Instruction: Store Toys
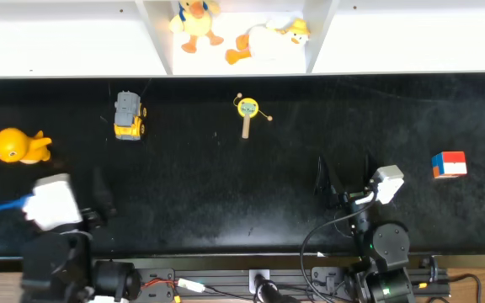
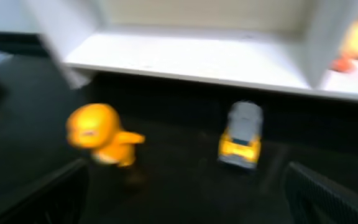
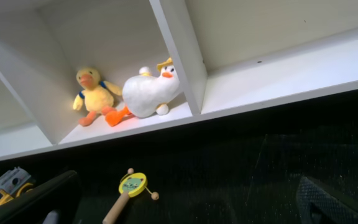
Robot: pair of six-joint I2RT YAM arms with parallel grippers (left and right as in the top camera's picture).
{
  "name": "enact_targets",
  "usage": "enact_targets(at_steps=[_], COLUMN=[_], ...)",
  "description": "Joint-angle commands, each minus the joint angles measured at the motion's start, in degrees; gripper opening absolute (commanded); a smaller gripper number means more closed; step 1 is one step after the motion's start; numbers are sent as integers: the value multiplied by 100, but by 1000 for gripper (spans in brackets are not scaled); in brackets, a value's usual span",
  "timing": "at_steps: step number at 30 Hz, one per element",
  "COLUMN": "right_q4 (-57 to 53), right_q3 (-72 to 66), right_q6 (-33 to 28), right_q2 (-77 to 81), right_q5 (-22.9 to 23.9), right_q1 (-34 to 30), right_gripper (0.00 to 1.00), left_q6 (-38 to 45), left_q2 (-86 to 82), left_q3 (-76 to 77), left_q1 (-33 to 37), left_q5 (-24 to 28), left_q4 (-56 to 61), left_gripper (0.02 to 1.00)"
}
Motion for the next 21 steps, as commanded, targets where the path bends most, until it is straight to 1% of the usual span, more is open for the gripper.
enact_targets(at_steps=[1,4,8,10,12,15,20,21], right_q4=[24,24,24,24,24,24,24,24], right_q3=[-74,-74,-74,-74,-74,-74,-74,-74], right_q6=[-37,-37,-37,-37,-37,-37,-37,-37], right_q2=[-42,-42,-42,-42,-42,-42,-42,-42], right_q5=[-22,-22,-22,-22,-22,-22,-22,-22], right_q1=[33,33,33,33,33,33,33,33], right_gripper=[993,996,996,996,996,993,996,996], left_q6=[-592,-1001,-1038,-1036,-1034,-1034,-990,-992], left_q2=[673,1023,1239,1250,1250,1252,1252,1255], left_q3=[960,1366,1530,1528,1528,1528,1517,1502], left_q1=[-20,-20,-20,-20,-20,-20,-20,-20], left_q5=[-1270,-1786,-2046,-2050,-1797,-1646,-1882,-2024], left_q4=[-455,-748,-992,-1062,-994,-896,-813,-822], left_gripper=[998,998,996,996,998,998,998,996])
